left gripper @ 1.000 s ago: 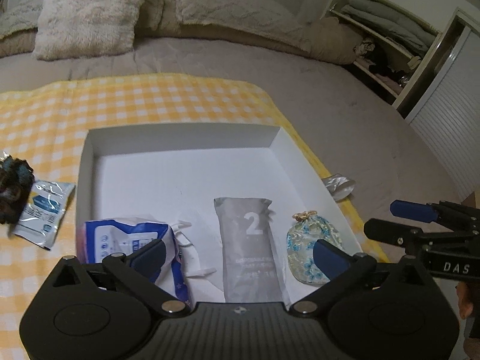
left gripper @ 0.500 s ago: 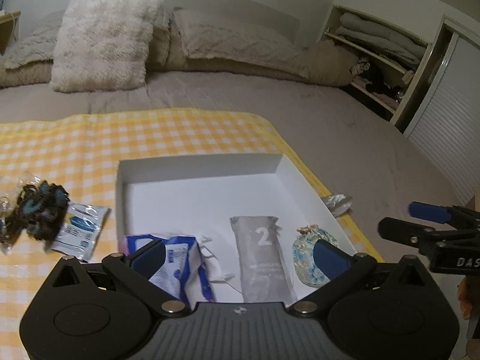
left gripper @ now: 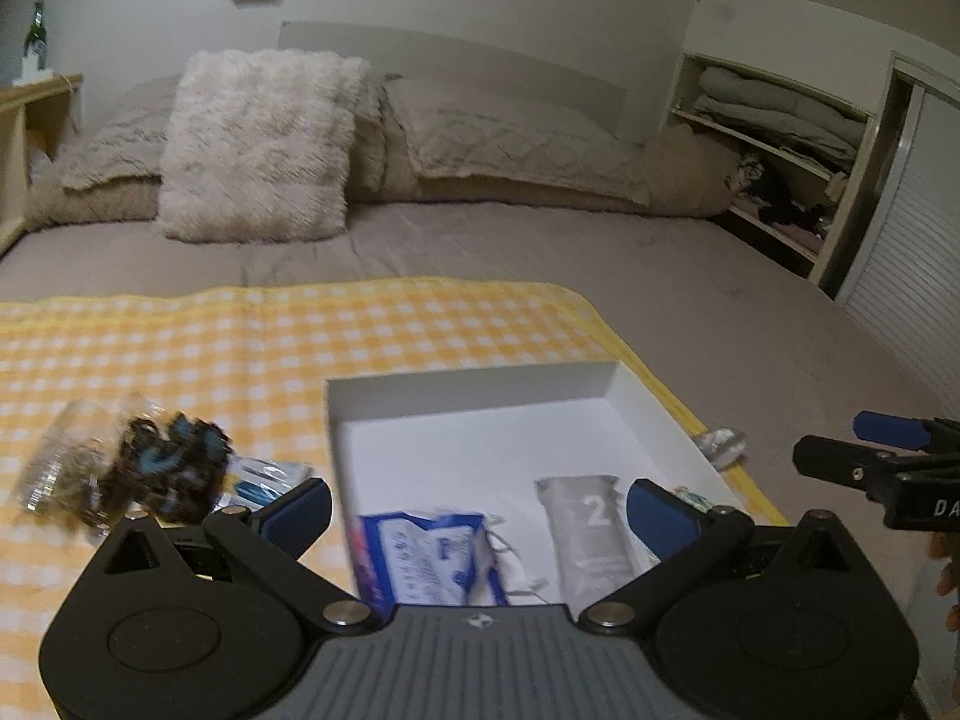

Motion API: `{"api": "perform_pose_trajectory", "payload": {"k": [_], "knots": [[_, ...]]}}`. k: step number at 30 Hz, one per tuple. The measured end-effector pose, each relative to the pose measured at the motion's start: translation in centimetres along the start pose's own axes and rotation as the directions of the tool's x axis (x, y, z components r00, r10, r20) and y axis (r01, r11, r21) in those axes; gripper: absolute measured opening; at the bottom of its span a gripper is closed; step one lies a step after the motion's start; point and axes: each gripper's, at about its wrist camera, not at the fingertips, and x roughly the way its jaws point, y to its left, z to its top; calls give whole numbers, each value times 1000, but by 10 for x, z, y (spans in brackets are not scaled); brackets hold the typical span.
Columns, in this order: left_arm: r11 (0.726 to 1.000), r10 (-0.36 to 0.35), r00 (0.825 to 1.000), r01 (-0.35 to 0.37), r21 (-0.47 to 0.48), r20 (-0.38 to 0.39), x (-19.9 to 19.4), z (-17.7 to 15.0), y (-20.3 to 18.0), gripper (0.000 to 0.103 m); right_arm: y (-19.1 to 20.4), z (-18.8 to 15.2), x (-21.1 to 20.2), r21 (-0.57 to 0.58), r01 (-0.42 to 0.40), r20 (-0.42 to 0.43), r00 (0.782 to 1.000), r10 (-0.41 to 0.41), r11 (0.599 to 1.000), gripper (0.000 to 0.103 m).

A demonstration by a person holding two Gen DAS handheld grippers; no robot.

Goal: Organize soft objects
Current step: 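Lower both pouches into the box, open both tools and withdraw, then move both tools over the hair-tie bags and scrunchie on the cloth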

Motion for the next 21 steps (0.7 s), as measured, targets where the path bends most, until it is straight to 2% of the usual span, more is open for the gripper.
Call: {"api": "perform_pose_trajectory", "payload": {"k": [11,21], "knots": [[996,88,994,-88,-16,57,-24,5,41,103,36,14,20,-14,-46,0,999,46,999,103],[979,194,979,-190,-73,53,-43,1,97,103,95,29,37,-69,-144,10,989,145,987,103]]}}
